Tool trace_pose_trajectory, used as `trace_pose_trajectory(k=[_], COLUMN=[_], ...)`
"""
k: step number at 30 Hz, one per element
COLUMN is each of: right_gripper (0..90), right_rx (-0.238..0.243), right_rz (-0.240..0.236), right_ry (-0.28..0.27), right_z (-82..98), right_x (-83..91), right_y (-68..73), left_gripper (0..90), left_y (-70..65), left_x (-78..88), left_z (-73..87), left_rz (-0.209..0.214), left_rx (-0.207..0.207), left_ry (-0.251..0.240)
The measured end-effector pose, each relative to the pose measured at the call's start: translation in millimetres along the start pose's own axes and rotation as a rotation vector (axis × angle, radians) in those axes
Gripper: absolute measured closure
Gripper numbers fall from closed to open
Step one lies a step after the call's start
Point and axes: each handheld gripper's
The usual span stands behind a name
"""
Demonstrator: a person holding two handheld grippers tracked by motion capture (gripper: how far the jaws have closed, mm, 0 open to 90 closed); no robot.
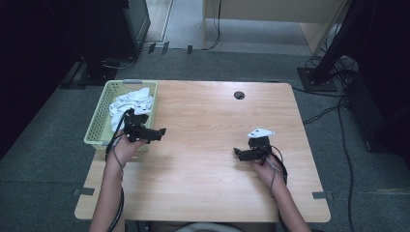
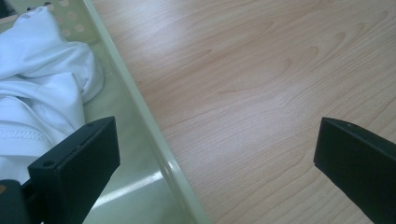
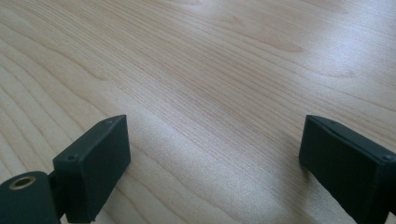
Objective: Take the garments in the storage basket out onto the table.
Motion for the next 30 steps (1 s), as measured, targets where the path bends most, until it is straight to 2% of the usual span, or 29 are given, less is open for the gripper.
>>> trace_pose_trajectory(k=[4,7,12,14,30], right_gripper=[8.5,8.5,8.5,8.5,8.5], right_rx=[0.0,0.0,0.0,0.0,0.0], right_rz=[0.0,0.0,0.0,0.0,0.0], right_ry=[0.0,0.0,0.0,0.0,0.0], right_z=[0.0,0.0,0.0,0.0,0.0], right_x=[0.0,0.0,0.0,0.0,0.0], right_y=[0.0,0.0,0.0,0.0,0.0], left_gripper=[0.3,0.3,0.3,0.3,0.3], left_y=[3.3,4.8,6.8,8.9,20.9], left_x=[-0.5,-1.1,-1.7,-2.3,0.0], left_z=[1.3,2.4,4.6,5.6,10.5], left_rz=[-0.003,0.011,0.013,0.007,-0.022], left_rx=[0.01,0.013,-0.006,0.007,0.027], left_ry=[0.0,0.003,0.018,0.018,0.009])
Point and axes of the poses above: each handheld gripper's, and its own axes: x roughly backward along the jaws, z roughly out of its underside, y roughly to its left, and after that the axes turned 2 degrees about y, right-handed
